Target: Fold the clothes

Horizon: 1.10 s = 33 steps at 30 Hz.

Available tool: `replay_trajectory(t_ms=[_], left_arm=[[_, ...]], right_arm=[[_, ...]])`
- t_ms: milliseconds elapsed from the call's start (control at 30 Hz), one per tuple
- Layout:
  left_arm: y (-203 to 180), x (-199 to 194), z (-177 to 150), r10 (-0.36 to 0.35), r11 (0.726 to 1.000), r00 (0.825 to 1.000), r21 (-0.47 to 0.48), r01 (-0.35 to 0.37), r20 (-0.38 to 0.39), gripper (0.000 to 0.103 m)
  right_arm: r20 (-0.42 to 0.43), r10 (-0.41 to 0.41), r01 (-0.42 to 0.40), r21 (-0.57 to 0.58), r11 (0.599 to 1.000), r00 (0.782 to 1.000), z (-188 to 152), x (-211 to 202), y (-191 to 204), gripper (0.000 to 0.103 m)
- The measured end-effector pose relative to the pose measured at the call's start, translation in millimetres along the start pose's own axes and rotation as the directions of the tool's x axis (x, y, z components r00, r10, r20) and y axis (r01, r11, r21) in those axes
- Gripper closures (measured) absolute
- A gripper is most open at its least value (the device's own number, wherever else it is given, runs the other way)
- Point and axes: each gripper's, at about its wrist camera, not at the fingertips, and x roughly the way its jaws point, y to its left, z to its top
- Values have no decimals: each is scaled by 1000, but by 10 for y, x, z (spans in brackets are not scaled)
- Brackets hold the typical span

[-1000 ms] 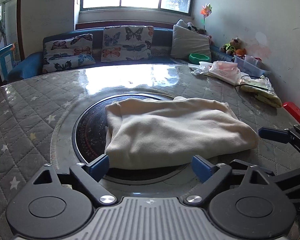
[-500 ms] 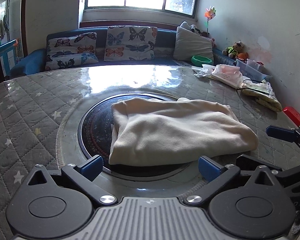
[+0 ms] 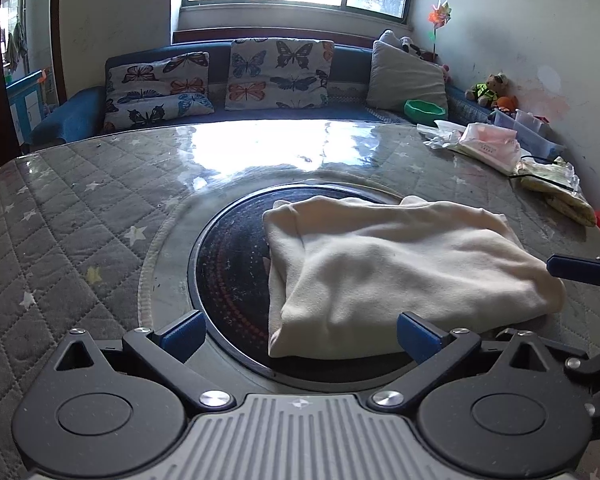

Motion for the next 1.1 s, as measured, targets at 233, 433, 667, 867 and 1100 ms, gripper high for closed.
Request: replay_trajectory(t_ms=[233, 433, 667, 867, 1100], left_arm=[[-10, 98, -10, 12, 999, 996, -36, -15, -87, 0], [-74, 93, -50, 47, 998, 993, -30, -50, -112, 0], [-37, 114, -10, 86, 995, 987, -31, -90, -134, 0], [2, 107, 56, 115, 993, 984, -22, -119, -133, 0], [312, 18, 179, 151, 983, 984, -88, -159, -97, 0]], right_arm=[[-54, 34, -32, 31, 999, 998, -33, 69, 49, 1], [-67, 5, -4, 20, 1000, 998, -55, 59, 69, 9], [-91, 38, -40, -19, 999, 995, 12, 142, 105, 18], [-106, 77, -85, -66, 994, 991, 74, 224, 186, 26], [-115, 126, -143, -158, 977, 985, 149, 350, 365, 34]])
